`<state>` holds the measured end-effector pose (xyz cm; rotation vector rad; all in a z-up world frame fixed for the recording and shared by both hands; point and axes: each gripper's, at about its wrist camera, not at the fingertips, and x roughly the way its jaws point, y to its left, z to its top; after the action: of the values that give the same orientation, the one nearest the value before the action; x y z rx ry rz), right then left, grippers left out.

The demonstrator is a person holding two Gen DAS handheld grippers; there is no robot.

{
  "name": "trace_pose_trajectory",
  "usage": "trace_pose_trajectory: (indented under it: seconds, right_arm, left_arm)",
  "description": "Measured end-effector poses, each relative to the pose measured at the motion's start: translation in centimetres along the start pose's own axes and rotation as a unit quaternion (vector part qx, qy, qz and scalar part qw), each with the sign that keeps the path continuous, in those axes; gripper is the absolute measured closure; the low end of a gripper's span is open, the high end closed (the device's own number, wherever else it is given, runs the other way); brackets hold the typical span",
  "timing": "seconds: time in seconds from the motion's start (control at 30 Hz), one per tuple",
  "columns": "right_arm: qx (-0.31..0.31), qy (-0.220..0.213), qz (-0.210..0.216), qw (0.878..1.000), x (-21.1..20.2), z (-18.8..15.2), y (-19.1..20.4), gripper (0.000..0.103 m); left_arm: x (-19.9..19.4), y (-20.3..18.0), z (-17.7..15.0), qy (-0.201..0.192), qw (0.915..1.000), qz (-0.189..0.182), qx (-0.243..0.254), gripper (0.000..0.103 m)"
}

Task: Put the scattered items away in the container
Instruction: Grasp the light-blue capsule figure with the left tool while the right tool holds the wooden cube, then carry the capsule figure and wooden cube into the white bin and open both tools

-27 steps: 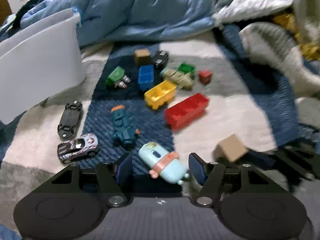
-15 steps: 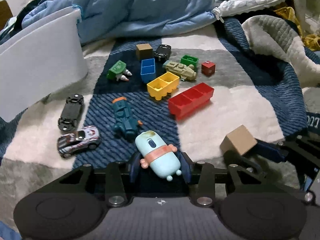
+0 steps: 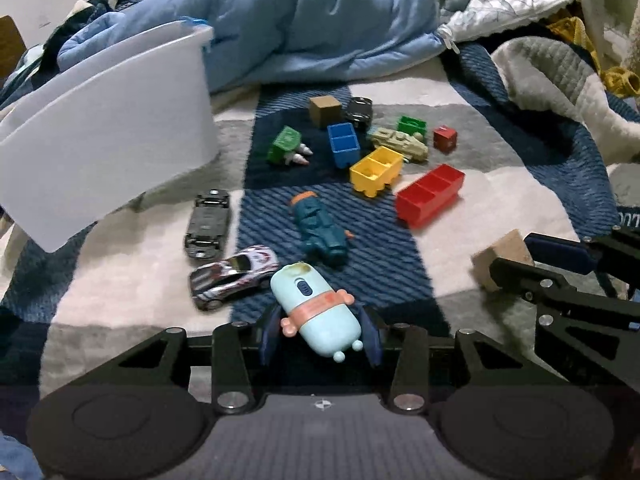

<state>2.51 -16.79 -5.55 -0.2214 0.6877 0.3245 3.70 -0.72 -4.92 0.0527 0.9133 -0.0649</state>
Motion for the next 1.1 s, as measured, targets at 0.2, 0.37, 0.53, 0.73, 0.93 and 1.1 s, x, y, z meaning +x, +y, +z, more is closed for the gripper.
trace_pose_trajectory:
  seconds: [0.2,0.37,0.53,0.73,0.93,1.1]
  right_arm:
    - [-0.004,0.0,0.008,1.0,0.3,0.5,0.9,0.07]
    - [-0.011,0.021,-0.009,1.0,1.4,0.3,1.5,0.068]
    - [0.001,0.025,-0.004,1.0,1.8,-0.2,1.2,0.07]
    - [-0.01,-0.024,-0.007,1.0,-0.1,2.5,1.7,0.07]
    - [-0.032,-0.056,0.018,0.998,0.3,6.5,3.6,0.07]
    - [-0.049,-0.079,0.042,0.995,1.4,10.0,6.1,0.07]
  left_arm:
    - [-0.4,1.3,0.0,-0.008,1.0,0.001,-0.001,0.057]
    - [0.1,1.5,-0.4,-0.001,1.0,-0.007,-0.004,0.057]
    - [0.2,1.3,-0.5,0.002,0.9999,-0.016,-0.003,0.057]
    - [-1.2,2.4,0.7,-0.016,0.9997,-0.015,-0.01,0.057]
    - [-2.4,5.1,3.3,-0.042,0.9988,0.011,-0.022,0.057]
    - [-3.7,8.6,6.2,-0.071,0.9959,0.042,-0.037,0.057]
